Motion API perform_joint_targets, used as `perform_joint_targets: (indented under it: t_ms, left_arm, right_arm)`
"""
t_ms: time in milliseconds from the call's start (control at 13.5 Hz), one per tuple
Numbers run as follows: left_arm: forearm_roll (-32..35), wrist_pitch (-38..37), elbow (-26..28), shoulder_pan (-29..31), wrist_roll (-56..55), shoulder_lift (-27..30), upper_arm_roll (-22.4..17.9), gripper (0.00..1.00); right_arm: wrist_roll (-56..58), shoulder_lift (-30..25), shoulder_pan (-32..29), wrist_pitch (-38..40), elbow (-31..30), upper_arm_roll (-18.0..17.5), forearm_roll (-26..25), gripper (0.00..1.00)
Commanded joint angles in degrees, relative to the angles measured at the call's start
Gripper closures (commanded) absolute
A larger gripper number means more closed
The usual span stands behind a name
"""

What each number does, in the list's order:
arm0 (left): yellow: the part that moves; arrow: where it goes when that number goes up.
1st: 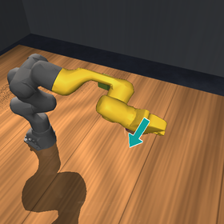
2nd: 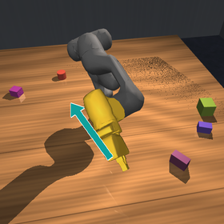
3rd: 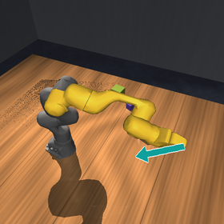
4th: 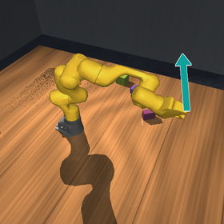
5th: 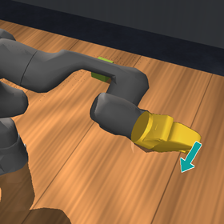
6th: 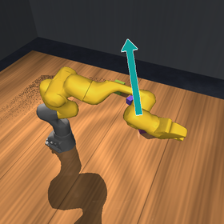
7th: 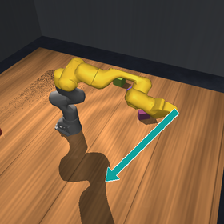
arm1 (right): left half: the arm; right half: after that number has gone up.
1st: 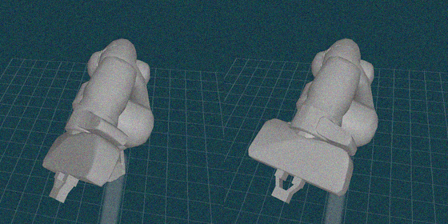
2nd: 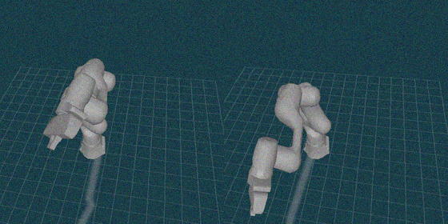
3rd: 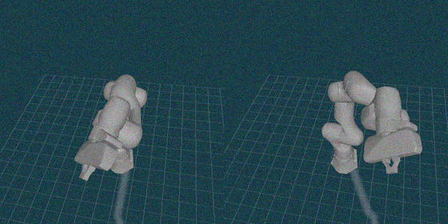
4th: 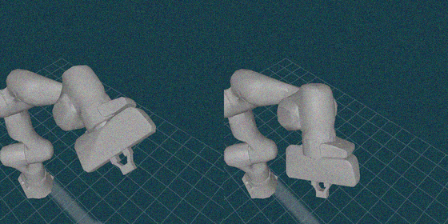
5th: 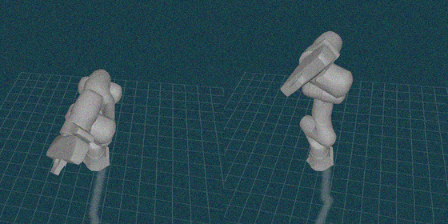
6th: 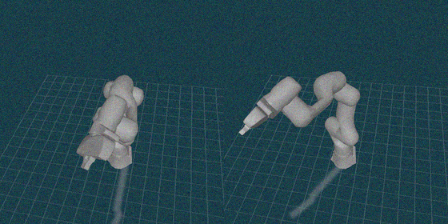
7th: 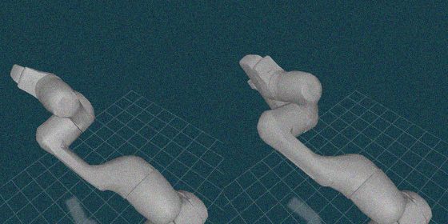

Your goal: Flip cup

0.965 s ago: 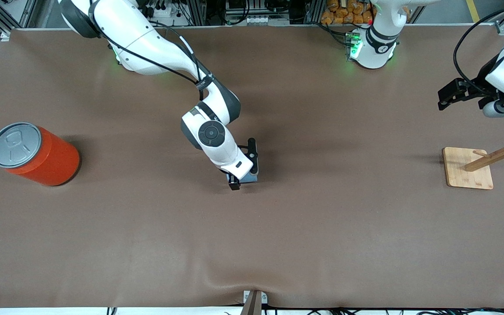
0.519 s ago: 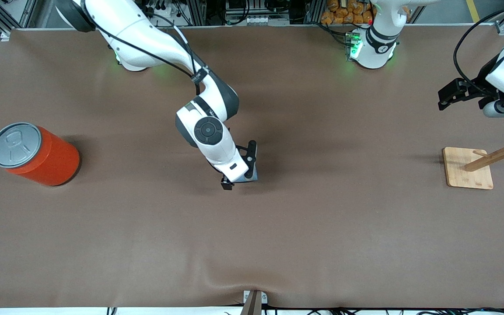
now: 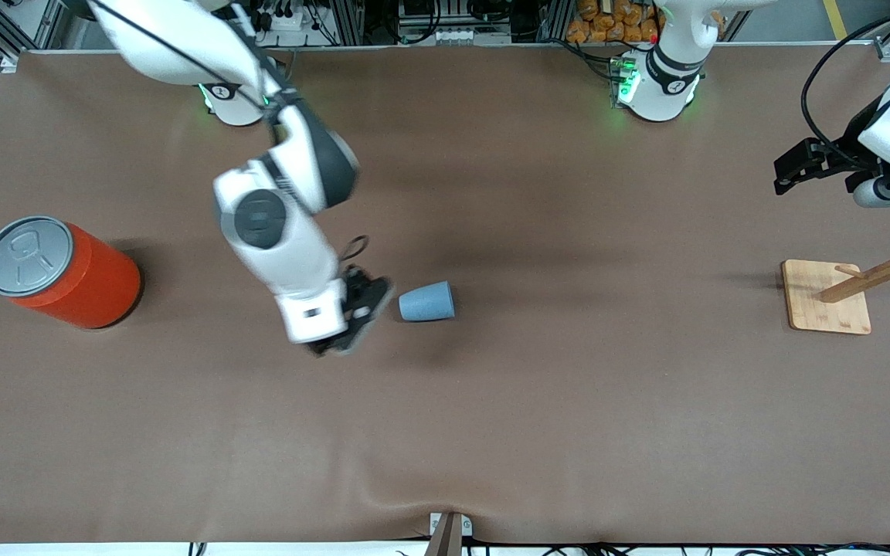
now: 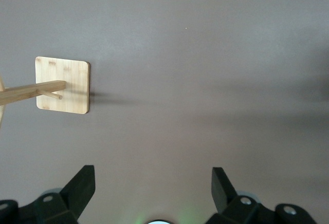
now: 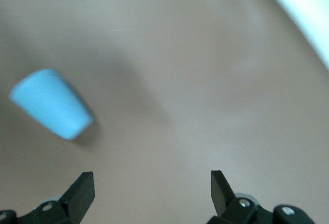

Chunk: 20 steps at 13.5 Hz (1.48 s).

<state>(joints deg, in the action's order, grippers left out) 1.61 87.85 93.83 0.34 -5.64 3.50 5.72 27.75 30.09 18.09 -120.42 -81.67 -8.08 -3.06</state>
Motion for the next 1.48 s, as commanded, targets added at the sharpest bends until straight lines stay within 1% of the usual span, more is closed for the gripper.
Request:
perform_joint_targets:
  t_ms: [0, 297, 445, 519, 594, 668, 965, 1187, 1410]
  left_arm:
    - [0.50, -0.58, -0.67, 0.45, 0.81, -0.07, 0.35, 0.00]
    - [0.50, -0.49, -0.58, 0.36, 0.81, -0.16, 0.35, 0.00]
    - [0.50, -0.49, -0.58, 0.36, 0.81, -0.16, 0.35, 0.00]
    - [0.50, -0.49, -0.58, 0.36, 0.81, -0.16, 0.35, 0.00]
    - [0.50, -0.57, -0.58, 0.36, 0.81, -0.16, 0.35, 0.00]
    - [0.50, -0.49, -0.58, 0.36, 0.81, -0.16, 0.35, 0.00]
    - [0.50, -0.49, -0.49, 0.27, 0.81, -0.25, 0.35, 0.00]
    - [0.50, -0.49, -0.49, 0.27, 0.81, -0.33, 0.35, 0.00]
    - [0.50, -0.49, -0.49, 0.36, 0.81, -0.33, 0.35, 0.00]
  right_arm:
    - [-1.73, -4.24, -6.11, 3.15, -1.12, -1.15, -0.02, 0.00]
    - [-1.91, -9.78, -13.59, 12.03, -1.38, -1.15, 0.07, 0.00]
    - [-2.43, -11.98, -17.45, 14.76, -1.56, -1.24, 0.16, 0.00]
    - [-2.43, -13.38, -19.73, 17.56, -1.73, -1.41, 0.85, 0.00]
    - [-2.35, -14.79, -21.41, 20.80, -1.73, -1.33, 3.12, 0.00]
    - [-2.43, -16.28, -22.73, 23.18, -1.99, -1.15, 4.28, 0.00]
    - [-4.54, -19.62, -27.39, 23.65, -6.99, -1.06, 4.99, 0.00]
    - [-5.68, -22.53, -27.84, 23.47, -11.48, -1.06, 6.04, 0.00]
    - [-9.36, -24.03, -26.97, 23.74, -13.15, -0.45, 6.49, 0.00]
